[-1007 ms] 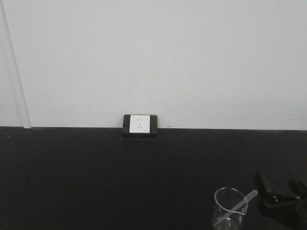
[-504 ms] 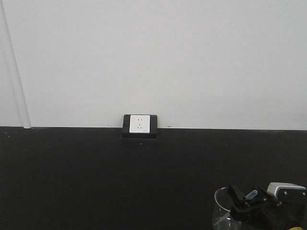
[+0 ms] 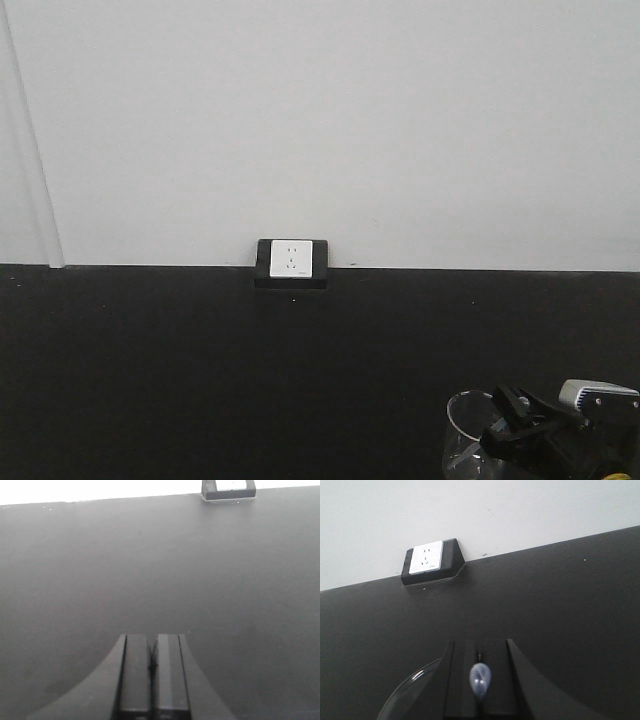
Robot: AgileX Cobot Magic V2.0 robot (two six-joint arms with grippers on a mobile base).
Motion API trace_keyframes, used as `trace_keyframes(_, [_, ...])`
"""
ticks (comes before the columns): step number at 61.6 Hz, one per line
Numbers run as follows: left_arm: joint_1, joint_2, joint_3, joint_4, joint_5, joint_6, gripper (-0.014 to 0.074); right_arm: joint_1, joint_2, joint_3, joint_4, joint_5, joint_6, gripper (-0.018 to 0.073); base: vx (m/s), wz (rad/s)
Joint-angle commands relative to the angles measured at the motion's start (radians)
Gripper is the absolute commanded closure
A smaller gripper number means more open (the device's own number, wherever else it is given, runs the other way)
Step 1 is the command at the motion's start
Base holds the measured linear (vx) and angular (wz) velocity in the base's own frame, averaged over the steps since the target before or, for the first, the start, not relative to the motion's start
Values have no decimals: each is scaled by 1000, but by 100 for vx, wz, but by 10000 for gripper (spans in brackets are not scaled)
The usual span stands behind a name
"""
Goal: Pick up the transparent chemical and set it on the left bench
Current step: 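Lift the dropper up out of the beaker with the right gripper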
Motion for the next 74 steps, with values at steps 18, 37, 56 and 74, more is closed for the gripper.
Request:
trace_keyframes(18, [-2, -19, 16, -1, -78, -8, 600, -3, -257, -22, -4, -78, -17, 564, 0, 0])
trace_keyframes(37, [-2, -19, 16, -1, -78, -8, 600, -3, -697, -22, -125, 518, 2, 563, 0, 0])
trace_keyframes(56, [-2, -19, 16, -1, -78, -8, 600, -3, -1020, -22, -232, 1031, 130, 563, 0, 0])
trace_keyframes(74, [-2, -19, 16, -1, -78, -8, 600, -3, -1087, -22, -245, 1078, 123, 562, 0, 0])
